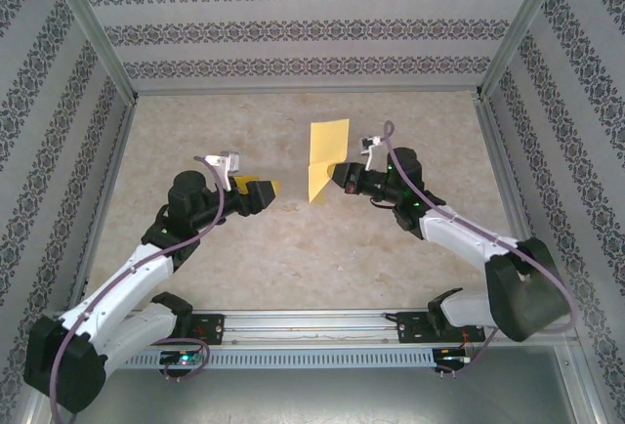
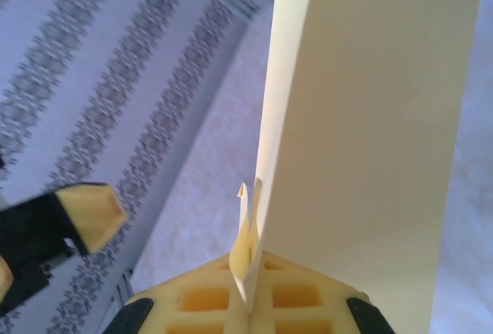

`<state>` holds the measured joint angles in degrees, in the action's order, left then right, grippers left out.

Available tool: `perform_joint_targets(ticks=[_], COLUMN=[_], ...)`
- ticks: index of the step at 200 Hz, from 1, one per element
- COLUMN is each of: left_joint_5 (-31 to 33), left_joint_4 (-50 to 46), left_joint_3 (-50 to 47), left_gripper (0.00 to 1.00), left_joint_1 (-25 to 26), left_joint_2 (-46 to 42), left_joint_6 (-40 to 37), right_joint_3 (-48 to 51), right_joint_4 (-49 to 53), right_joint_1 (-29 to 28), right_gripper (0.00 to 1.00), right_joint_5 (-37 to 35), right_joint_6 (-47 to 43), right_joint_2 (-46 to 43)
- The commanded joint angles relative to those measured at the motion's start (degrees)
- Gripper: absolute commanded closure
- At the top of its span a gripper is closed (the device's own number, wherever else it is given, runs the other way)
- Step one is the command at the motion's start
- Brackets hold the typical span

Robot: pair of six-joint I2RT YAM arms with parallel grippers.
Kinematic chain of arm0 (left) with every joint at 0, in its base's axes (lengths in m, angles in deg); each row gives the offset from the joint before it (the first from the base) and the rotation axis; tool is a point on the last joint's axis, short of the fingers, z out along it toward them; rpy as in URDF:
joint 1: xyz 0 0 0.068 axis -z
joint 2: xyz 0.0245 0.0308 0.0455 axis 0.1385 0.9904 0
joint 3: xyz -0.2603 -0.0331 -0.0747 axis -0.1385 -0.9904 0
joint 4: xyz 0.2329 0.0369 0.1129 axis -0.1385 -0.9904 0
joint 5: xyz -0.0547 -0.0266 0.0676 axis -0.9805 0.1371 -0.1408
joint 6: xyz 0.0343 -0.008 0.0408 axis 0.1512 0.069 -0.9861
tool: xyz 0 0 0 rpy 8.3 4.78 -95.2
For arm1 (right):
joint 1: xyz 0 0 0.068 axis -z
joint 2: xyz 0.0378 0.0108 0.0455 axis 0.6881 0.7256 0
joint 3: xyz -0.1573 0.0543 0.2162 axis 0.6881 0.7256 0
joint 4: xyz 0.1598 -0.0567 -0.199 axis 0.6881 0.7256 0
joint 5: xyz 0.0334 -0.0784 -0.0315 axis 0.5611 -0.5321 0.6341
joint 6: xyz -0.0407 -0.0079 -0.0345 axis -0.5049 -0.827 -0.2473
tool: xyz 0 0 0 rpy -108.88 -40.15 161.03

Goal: Fold a paper plane with a square sheet of paper (fold left side to right side)
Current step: Turn over the paper at the center of the table.

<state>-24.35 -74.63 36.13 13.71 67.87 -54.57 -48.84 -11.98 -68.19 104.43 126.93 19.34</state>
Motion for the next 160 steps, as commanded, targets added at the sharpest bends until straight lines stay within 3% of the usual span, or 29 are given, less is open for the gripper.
perform_joint_targets(ticks=[1,69,160], left_joint_5=[-5.42,-18.06,-18.76], left_joint_4=[3.58,24.78,36.64], left_joint_3=[-0.11,1.76,3.33], left_gripper=[0.1,0.12,0.18], left_joint_1=[-1.1,-1.04,3.21], left_joint_2=[-3.06,0.89,11.76], left_joint_6=[2.38,13.98,19.7], right_joint_3=[1.01,2.51,-0.78], right_joint_4=[-7.04,-19.9,-24.37], right_joint_1=[0.53,-0.96,-7.1], right_gripper=[1.0,1.0,1.0], right_joint_5=[2.49,5.17,4.99], right_joint_6=[1.48,7.62,9.88], right_joint_2=[-4.45,-10.08,-5.61])
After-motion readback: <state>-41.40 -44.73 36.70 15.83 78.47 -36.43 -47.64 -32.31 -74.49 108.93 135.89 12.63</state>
